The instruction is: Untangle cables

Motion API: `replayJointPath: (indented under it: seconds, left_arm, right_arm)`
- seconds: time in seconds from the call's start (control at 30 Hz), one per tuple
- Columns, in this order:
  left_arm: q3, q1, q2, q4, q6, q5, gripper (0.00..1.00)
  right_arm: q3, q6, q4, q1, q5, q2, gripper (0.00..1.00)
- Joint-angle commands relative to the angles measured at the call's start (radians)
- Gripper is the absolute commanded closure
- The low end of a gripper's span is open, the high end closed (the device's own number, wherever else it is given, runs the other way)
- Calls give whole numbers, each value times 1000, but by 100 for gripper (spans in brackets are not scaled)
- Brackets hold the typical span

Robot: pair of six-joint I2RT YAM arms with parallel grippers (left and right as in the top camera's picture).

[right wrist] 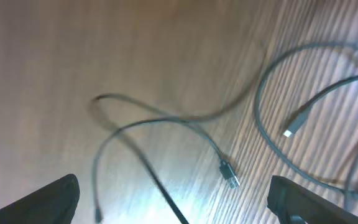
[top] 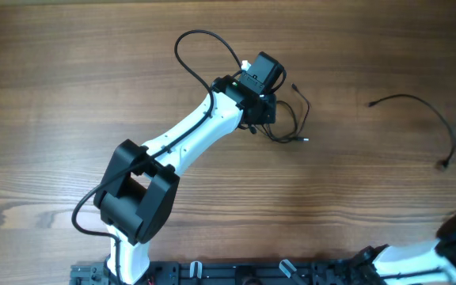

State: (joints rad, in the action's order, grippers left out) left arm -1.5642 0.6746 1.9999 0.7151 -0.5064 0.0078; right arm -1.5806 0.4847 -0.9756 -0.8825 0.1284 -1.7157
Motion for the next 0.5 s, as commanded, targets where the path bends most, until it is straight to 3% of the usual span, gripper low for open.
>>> replayJointPath:
  seconds: [0.0, 0.2, 0.47]
  left_arm:
    - [-5, 4, 11, 0, 5, 26, 96]
    - [-5, 4, 11, -3, 5, 26, 96]
    - [-5, 4, 11, -6, 5, 36, 96]
  right_arm:
    - [-8, -31, -16, 0, -70, 177, 0]
    - [-8, -92, 47, 0, -60, 315, 0]
    - [-8, -93, 103, 19, -2, 179, 0]
